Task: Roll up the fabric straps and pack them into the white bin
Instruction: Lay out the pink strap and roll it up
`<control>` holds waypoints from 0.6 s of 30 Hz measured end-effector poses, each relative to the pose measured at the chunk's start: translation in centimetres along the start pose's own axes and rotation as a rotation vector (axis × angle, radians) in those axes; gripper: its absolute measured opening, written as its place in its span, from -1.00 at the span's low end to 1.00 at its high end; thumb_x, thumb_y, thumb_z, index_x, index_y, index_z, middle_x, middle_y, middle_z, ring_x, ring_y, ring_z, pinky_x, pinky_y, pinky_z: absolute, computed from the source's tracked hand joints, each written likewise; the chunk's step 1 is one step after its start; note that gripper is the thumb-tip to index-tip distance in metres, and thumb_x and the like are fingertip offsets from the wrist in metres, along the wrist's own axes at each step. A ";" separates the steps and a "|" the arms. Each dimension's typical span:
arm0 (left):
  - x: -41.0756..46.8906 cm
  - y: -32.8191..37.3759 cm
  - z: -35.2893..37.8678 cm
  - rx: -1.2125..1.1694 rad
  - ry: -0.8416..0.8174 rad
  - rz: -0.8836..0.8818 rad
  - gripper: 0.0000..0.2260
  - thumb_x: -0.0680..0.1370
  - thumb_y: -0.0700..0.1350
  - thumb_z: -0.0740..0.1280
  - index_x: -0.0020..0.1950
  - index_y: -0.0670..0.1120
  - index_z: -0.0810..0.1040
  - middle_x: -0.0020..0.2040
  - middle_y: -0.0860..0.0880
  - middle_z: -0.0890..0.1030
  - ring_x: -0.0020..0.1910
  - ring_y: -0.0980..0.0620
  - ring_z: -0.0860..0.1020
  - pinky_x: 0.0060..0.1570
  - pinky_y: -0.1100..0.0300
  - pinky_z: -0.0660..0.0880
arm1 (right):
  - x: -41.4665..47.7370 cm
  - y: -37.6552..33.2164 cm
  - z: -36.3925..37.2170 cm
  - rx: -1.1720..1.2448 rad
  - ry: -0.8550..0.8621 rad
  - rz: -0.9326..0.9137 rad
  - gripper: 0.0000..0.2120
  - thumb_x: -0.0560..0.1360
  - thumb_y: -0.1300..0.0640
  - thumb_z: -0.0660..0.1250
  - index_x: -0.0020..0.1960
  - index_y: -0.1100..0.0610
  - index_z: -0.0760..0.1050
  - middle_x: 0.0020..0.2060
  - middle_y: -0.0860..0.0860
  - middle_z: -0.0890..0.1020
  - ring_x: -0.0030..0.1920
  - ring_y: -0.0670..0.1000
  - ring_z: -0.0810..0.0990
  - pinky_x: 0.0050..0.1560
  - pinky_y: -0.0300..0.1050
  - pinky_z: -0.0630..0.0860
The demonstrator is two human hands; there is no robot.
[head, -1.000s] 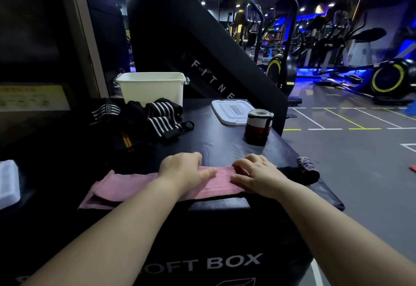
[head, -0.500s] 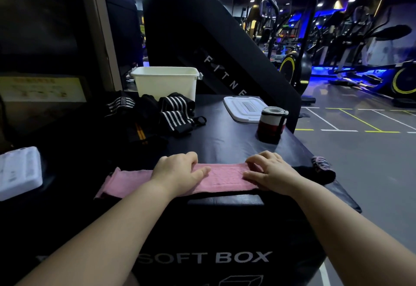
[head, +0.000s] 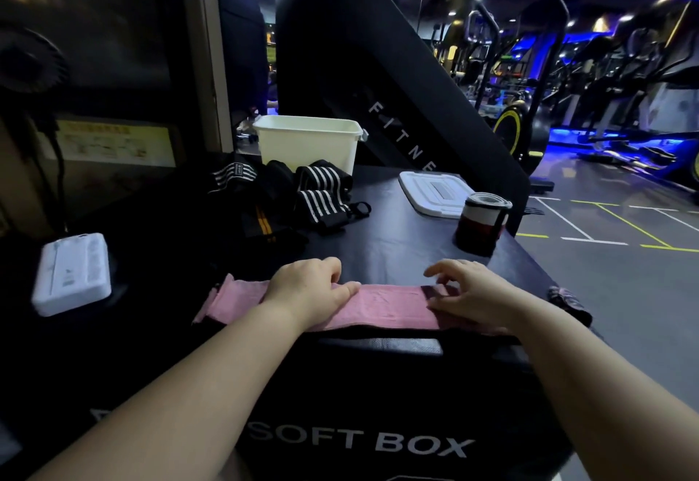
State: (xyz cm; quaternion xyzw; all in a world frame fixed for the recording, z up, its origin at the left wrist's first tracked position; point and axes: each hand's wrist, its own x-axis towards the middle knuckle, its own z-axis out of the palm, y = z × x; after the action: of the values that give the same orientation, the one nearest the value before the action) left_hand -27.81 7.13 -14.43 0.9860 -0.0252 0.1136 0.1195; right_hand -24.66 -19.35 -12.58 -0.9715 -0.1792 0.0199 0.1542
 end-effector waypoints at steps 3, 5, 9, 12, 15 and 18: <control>0.1 0.0 0.0 -0.004 -0.023 0.002 -0.60 0.52 0.36 0.17 -0.05 0.03 0.46 -0.18 0.08 0.49 -0.04 -0.05 0.53 -0.18 0.15 0.34 | 0.2 -4.0 0.1 0.069 0.028 -0.111 -0.65 0.50 -0.04 0.39 0.27 -0.03 0.51 0.11 -0.06 0.58 0.15 -0.07 0.53 0.25 -0.22 0.39; 0.2 0.0 0.0 -0.008 -0.022 0.003 -0.61 0.52 0.36 0.16 -0.06 0.04 0.46 -0.19 0.08 0.49 -0.04 -0.05 0.54 -0.18 0.15 0.35 | 0.7 -6.3 1.4 -0.004 0.045 -0.151 -0.61 0.54 -0.15 0.30 0.30 -0.01 0.49 0.18 -0.02 0.55 0.24 -0.03 0.47 0.23 -0.22 0.33; 0.4 -0.3 -0.1 -0.027 -0.021 0.011 -0.65 0.56 0.30 0.15 -0.05 0.04 0.48 -0.15 0.04 0.57 -0.03 -0.06 0.55 -0.16 0.15 0.36 | 1.3 -7.5 4.1 -0.176 0.039 -0.070 -0.26 0.32 -0.56 -0.01 0.30 -0.14 0.40 0.23 -0.03 0.43 0.32 0.04 0.33 0.26 -0.04 0.29; 0.4 -0.7 -0.3 -0.043 -0.018 0.017 -0.65 0.57 0.29 0.15 -0.04 0.04 0.50 -0.14 0.04 0.57 -0.03 -0.07 0.55 -0.16 0.13 0.37 | 1.5 -7.0 4.3 -0.176 0.088 -0.079 -0.06 0.12 -0.61 -0.21 0.30 -0.16 0.37 0.22 -0.05 0.39 0.32 0.02 0.29 0.26 -0.04 0.26; -0.1 -1.1 -0.3 -0.052 -0.012 -0.007 -0.66 0.55 0.29 0.18 -0.08 0.03 0.46 -0.15 0.06 0.53 -0.03 -0.06 0.54 -0.15 0.12 0.37 | 1.4 -7.0 4.5 -0.179 0.092 -0.088 -0.06 0.11 -0.61 -0.20 0.29 -0.17 0.37 0.22 -0.07 0.40 0.33 0.00 0.28 0.25 -0.03 0.25; -0.6 -2.1 -0.4 0.011 -0.008 -0.046 -0.67 0.55 0.31 0.16 -0.08 0.05 0.40 0.00 0.03 0.51 0.11 -0.05 0.46 0.08 0.06 0.35 | 1.5 -7.0 4.4 -0.156 0.065 -0.081 -0.09 0.14 -0.62 -0.12 0.29 -0.15 0.37 0.23 -0.08 0.40 0.34 -0.02 0.28 0.27 -0.03 0.23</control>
State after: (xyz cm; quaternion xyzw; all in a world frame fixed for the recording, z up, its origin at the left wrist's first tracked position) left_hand -28.31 9.29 -14.71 0.9874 -0.0022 0.1069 0.1166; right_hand -26.06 -11.30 -14.63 -0.9726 -0.2143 -0.0317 0.0847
